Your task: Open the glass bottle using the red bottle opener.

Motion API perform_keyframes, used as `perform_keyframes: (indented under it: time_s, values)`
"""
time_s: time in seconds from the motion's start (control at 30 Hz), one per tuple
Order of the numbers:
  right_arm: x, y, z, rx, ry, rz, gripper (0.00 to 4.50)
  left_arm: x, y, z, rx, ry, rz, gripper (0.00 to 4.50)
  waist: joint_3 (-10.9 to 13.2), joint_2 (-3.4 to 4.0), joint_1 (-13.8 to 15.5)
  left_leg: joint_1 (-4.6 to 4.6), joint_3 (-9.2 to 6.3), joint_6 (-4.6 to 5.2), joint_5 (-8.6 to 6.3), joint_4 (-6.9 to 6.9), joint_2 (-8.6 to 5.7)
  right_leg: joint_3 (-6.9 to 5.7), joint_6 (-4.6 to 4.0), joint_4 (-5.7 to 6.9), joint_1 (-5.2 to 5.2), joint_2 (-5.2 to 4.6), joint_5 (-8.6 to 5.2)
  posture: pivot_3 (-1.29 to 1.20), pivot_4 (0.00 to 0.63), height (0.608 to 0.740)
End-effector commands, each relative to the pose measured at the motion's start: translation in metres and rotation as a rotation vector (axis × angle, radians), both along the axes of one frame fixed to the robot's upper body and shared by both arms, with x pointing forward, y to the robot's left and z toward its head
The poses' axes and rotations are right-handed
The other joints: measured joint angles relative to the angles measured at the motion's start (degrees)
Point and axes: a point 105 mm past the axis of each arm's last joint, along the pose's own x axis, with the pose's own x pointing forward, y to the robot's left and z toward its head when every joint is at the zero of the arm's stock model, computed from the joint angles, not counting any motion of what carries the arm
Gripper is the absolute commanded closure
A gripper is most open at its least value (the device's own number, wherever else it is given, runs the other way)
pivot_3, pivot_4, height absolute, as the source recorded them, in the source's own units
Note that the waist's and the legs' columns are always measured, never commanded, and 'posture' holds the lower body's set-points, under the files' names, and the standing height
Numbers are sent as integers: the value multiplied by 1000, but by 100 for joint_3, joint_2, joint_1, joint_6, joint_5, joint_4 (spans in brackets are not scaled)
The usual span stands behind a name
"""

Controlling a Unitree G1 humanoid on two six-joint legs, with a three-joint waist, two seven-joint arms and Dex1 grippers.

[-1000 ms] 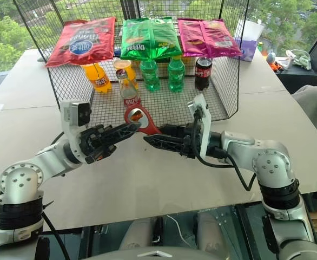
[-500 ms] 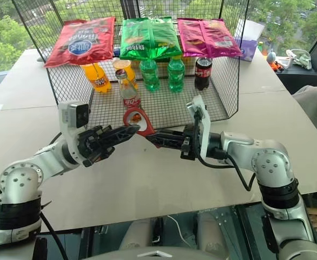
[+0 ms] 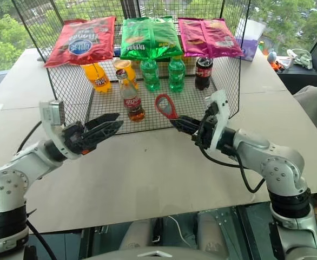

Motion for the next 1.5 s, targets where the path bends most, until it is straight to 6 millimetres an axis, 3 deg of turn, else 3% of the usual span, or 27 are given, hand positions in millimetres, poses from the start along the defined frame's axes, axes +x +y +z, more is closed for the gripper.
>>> perform_keyframes:
  time_s: [0.03,0.07,0.2,0.67,1.07,1.1,1.17,1.23,1.5]
  values:
    - [2,-13,4,-318,-364,-140,4500,26,10,5,171,-142,296,21,1,1,38,0,1,0,0,0,-5,0,0,-1,1,-4,0,0,150,740]
    - [4,-16,2,-410,-458,-172,4500,33,15,6,212,-157,368,21,2,-2,57,-2,5,0,0,0,-13,-2,0,-4,2,-10,0,0,150,740]
    - [2,-23,-8,-564,-617,-208,4500,50,19,4,217,-148,383,21,4,-9,68,-4,15,-1,1,0,-14,-10,1,-5,0,-7,0,0,150,740]
    - [3,-36,-15,-552,-598,-328,4500,77,-8,13,270,-203,226,21,7,-15,62,-9,14,-1,1,2,-11,-14,4,-8,3,-1,2,0,150,740]
    - [-1,-39,-12,-560,-595,-364,4500,111,-25,2,326,-178,202,21,7,-14,104,-9,12,-1,1,3,-12,-16,24,-7,4,2,13,0,150,740]
    - [-1,-40,-11,-560,-595,-370,4500,113,-26,2,323,-178,202,522,7,-14,104,-9,12,-1,1,3,-12,-16,25,-7,4,3,13,0,150,740]
    - [-2,-41,-10,-561,-595,-377,4500,115,-27,2,311,-182,200,989,7,-14,106,-9,12,-1,1,3,-11,-15,26,-6,4,3,14,0,150,740]
    - [-2,-41,-9,-561,-595,-383,4500,116,-27,3,310,-186,199,1797,7,-14,110,-10,11,-1,1,3,-11,-16,26,-6,5,3,14,0,150,740]
    - [-3,-44,-7,-560,-591,-401,4500,96,-36,18,205,-239,57,1912,7,-14,113,-10,10,-1,1,9,-11,-16,26,1,5,3,14,0,150,740]
